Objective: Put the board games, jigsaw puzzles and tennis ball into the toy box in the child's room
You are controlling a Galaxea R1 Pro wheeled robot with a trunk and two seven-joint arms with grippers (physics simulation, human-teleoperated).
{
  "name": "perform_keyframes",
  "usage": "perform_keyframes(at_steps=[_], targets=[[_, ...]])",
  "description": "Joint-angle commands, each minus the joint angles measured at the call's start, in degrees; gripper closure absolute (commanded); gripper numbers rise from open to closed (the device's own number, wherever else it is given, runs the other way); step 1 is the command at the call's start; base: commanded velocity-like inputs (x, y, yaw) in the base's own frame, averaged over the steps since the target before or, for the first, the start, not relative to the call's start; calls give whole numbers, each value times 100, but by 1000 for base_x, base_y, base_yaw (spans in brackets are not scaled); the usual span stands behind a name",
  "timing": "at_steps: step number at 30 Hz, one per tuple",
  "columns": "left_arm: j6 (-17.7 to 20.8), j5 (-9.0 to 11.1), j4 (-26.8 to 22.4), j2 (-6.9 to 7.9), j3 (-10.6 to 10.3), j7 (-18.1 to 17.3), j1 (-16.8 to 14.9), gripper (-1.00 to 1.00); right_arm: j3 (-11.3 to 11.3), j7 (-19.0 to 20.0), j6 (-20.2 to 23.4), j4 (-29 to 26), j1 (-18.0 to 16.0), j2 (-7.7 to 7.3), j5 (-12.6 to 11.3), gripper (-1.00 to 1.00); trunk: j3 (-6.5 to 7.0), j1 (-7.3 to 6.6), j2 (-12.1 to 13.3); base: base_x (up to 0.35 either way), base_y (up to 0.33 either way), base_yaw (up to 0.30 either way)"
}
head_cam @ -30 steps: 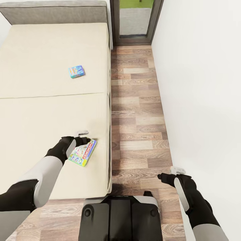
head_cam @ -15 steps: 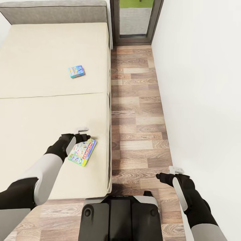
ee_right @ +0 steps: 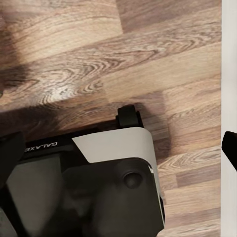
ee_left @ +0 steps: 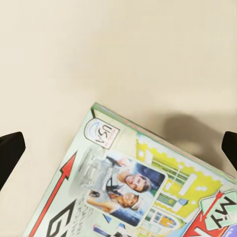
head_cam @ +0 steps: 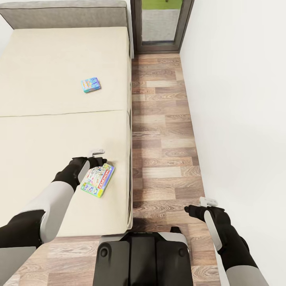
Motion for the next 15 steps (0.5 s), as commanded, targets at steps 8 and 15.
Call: perform_keyframes(at_steps=[8,15], targets=[[34,-5,-12,-3,35,-22,-2,-100,-1,-49,21,-6,-1,-10,-61,-100,-6,3,-9,0,0,0],[34,-5,-11,-8,30,-21,-2,-100,2,-51,23,-6,-1,-19,-69,-100,-6,3,-9,0,0,0]])
